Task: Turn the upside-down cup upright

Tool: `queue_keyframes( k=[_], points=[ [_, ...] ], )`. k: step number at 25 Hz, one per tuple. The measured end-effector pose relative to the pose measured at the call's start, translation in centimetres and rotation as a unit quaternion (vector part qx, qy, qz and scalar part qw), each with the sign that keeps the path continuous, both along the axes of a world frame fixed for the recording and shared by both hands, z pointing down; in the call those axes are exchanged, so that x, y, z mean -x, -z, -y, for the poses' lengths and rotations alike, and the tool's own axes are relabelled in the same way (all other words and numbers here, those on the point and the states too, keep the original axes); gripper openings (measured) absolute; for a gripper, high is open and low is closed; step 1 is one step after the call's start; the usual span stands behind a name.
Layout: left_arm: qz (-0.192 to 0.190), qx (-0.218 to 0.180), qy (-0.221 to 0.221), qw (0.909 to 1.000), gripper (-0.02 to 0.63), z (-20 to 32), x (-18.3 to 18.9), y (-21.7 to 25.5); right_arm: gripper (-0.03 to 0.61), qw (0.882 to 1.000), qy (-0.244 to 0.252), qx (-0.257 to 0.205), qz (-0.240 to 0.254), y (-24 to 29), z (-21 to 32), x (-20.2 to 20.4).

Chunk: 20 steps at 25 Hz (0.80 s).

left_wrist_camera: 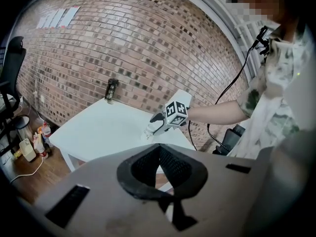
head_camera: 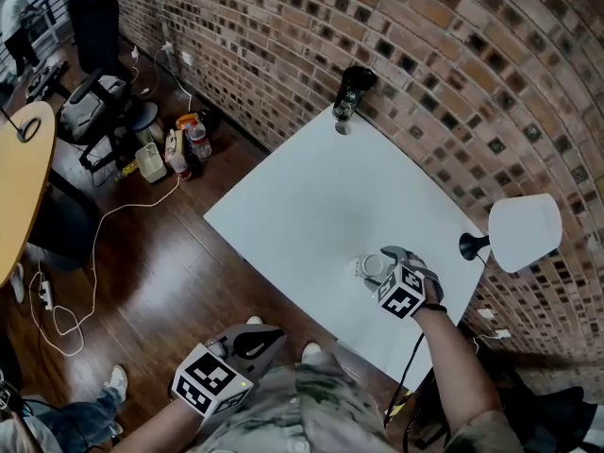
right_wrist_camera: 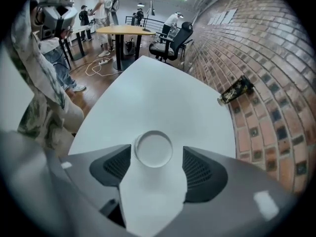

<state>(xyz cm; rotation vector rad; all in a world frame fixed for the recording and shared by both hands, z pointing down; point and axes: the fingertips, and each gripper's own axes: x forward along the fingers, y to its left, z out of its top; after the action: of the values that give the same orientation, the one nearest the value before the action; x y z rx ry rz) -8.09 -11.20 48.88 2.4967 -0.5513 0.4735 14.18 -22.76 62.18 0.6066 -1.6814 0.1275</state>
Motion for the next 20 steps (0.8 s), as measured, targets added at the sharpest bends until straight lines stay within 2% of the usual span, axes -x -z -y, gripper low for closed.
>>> queue_keyframes(
  k=[5,8,11,16,20],
  points=[
    [0.01,-0.014,-0.006,0.9998,0.006,-1.4,-2.2,1.1,0.327,0.997,-0.037,-0.013,0.063,2.7,-1.6,-0.5],
    [0.02,-0.022,-0.002,0.9996,0.006,-2.8,-3.9,1.9,0.325,0.99,-0.068,-0.001,0.12,4.8,-3.9,-1.3],
    [0.031,-0.025,0.019,0.999,0.006,-4.5,-5.4,2.8,0.318,0.977,-0.099,0.009,0.19,6.8,-6.9,-2.3],
    [0.046,-0.015,0.084,0.9953,0.006,-8.6,-6.0,3.8,0.308,0.955,-0.103,0.024,0.275,8.7,-14.0,-3.3],
    [0.066,-0.027,0.11,0.9914,0.006,-12.3,-5.5,5.1,0.304,0.929,-0.125,0.034,0.346,10.5,-19.5,-3.6]
  ],
)
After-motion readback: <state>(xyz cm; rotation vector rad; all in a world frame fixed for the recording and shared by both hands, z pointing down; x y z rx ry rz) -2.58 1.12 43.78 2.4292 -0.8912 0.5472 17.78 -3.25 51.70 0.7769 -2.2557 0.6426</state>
